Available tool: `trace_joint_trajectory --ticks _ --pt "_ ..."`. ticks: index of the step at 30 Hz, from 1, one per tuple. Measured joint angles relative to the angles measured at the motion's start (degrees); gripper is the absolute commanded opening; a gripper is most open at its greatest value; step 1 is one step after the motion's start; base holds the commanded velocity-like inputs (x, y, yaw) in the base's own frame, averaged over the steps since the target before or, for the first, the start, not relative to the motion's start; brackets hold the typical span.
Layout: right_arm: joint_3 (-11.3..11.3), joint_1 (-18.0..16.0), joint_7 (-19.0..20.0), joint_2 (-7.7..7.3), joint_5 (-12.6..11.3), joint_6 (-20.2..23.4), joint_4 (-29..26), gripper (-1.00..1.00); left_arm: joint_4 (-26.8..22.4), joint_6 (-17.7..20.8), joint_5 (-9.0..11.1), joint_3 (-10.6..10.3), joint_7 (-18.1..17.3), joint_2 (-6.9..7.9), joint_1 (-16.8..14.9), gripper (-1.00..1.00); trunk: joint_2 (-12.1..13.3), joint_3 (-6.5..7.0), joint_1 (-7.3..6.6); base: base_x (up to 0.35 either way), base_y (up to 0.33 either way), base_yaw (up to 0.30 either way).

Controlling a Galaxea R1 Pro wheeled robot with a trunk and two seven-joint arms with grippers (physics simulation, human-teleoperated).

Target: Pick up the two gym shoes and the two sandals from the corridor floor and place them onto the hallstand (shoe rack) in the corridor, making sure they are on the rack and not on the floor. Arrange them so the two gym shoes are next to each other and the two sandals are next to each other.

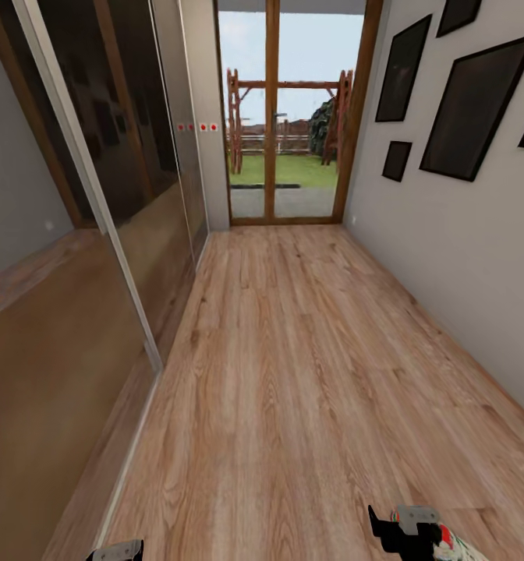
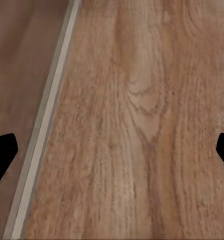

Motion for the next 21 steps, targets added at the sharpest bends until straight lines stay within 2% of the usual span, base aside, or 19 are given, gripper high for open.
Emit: trace_joint_trajectory --ticks 6,21 --pt "0.0 0.0 0.0 0.00 0.0 0.0 0.0 1.00 0.0 0.0 0.0 0.0 0.0 0.00 0.0 1.00 0.0 0.00 0.00 0.332 0.072 0.000" --pt "0.0 0.0 0.0 0.00 0.0 0.0 0.0 1.00 0.0 0.0 0.0 0.0 0.0 0.00 0.0 1.00 0.0 0.00 0.00 0.338 0.004 0.000"
